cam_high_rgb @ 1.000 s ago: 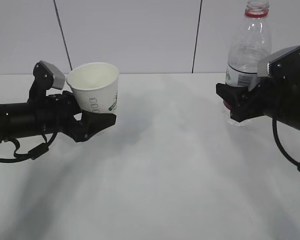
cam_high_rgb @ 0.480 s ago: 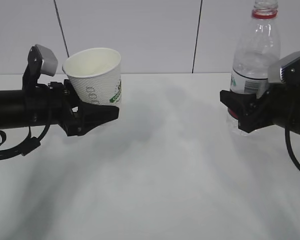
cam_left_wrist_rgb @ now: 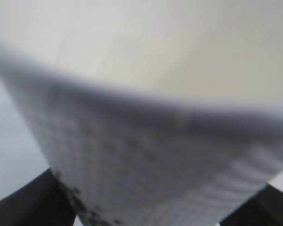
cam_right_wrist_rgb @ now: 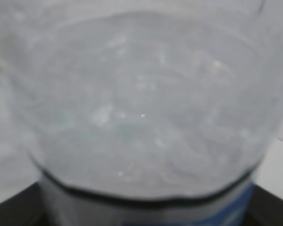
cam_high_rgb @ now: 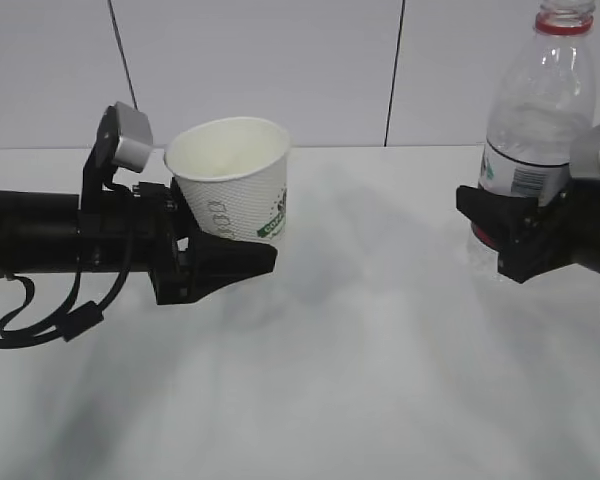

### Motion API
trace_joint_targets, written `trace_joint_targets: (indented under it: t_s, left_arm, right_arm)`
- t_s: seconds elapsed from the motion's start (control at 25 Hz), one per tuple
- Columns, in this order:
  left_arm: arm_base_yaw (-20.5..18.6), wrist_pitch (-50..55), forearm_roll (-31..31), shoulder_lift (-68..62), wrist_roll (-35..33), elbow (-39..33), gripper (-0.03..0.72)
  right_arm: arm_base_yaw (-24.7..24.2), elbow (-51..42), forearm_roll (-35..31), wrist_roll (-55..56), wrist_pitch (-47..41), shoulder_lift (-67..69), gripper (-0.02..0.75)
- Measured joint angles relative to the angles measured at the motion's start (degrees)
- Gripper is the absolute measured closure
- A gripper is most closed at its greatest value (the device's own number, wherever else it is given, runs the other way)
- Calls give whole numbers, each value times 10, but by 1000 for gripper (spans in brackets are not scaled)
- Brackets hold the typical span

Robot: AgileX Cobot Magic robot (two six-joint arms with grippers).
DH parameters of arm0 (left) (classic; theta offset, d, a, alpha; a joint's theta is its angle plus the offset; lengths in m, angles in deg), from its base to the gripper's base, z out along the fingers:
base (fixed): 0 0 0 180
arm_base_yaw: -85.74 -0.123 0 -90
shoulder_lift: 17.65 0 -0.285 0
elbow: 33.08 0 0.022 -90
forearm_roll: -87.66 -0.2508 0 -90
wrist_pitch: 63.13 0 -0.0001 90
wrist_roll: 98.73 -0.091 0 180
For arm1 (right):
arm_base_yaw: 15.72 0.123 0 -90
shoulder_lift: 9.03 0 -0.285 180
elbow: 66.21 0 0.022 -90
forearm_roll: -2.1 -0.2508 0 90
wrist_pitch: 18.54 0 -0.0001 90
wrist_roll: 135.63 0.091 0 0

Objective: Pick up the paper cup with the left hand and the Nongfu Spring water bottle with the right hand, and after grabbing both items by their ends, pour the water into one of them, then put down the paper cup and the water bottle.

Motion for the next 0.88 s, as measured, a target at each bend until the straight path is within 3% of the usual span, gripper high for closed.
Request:
trace_joint_targets:
  t_s: [0.32,0.64,0.88]
  left_arm:
    - [47,10,3,1,0,-12,101]
    - [51,12,35,35,-27,-103,110]
    - [51,11,60,98,-42,-128,116]
  right_arm:
    - [0,-23,-1,1,-1,-38,243]
    - [0,-34,3,16,-4,-56,243]
    - [0,-34,14,20,-4,-56,243]
